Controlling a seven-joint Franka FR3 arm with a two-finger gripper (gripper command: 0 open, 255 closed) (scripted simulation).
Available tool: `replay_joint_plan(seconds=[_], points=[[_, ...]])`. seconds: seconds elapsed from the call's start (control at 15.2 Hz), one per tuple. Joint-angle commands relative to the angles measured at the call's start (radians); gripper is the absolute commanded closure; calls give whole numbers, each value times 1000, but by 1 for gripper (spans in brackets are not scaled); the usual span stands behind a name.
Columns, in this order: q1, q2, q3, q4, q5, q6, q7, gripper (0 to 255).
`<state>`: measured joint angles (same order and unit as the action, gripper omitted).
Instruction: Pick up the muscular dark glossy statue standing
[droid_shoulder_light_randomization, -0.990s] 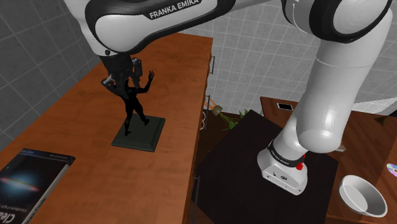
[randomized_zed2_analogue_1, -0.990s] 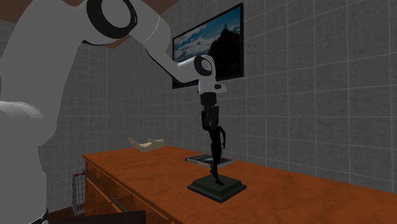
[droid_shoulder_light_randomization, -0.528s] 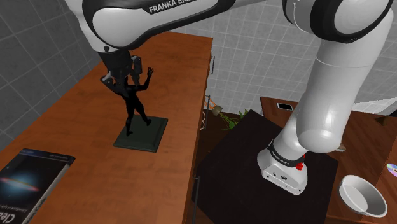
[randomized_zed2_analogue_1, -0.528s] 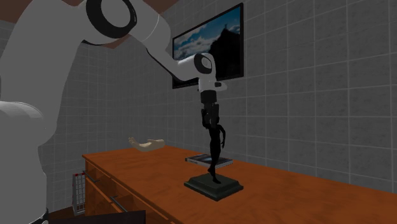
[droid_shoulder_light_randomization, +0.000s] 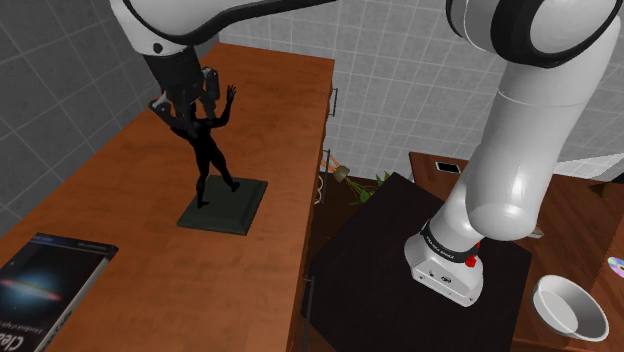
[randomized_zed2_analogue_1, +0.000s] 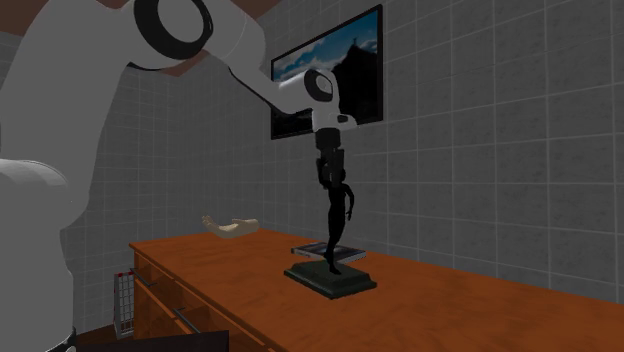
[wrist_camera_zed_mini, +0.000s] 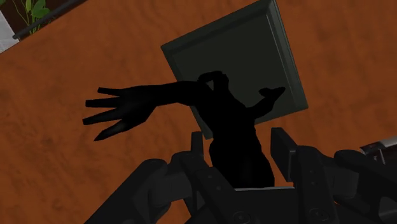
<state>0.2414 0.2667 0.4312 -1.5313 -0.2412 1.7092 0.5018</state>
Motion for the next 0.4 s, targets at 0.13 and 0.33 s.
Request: replay_joint_plan(seconds=[0.13, 0.33], points=[[5, 2, 2, 60, 1, -56, -7, 255], [7, 3, 2, 77, 0, -72, -9, 255]])
